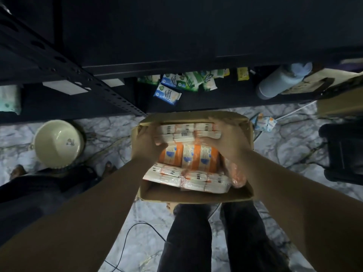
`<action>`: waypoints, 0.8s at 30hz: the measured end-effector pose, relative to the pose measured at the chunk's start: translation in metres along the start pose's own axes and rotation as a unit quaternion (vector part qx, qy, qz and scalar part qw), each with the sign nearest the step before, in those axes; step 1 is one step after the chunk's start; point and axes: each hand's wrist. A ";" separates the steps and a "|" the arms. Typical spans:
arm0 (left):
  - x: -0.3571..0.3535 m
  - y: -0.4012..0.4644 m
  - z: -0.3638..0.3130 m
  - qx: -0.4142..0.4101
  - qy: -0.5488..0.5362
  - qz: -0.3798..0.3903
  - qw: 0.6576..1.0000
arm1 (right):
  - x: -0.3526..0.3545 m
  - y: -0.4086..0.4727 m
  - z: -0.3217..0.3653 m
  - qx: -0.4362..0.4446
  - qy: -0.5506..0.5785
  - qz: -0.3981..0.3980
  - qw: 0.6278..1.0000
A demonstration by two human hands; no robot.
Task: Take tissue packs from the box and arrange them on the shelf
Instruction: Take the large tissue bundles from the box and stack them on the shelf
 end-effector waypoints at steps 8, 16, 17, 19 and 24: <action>0.016 -0.011 -0.018 -0.155 -0.088 -0.086 0.980 | -0.037 0.030 0.027 0.090 -0.035 0.102 0.990; 0.016 -0.041 0.004 -0.015 -0.132 -0.070 0.989 | -0.029 0.021 0.024 0.095 -0.009 0.031 0.995; 0.014 -0.047 0.007 0.013 -0.150 -0.045 0.988 | -0.026 0.018 0.024 0.090 -0.003 0.028 0.996; 0.006 -0.058 0.015 0.007 -0.130 0.042 0.991 | -0.020 0.014 0.025 0.084 0.009 0.020 0.996; -0.022 -0.070 0.041 -0.132 0.053 0.208 0.968 | -0.019 0.005 0.026 0.064 0.082 0.006 0.995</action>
Point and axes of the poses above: each hand's wrist, its own y-axis towards the middle knuckle, its own x-axis out of the back of the hand, z = x × y, and after that the axes turned 10 degrees about y, right-handed
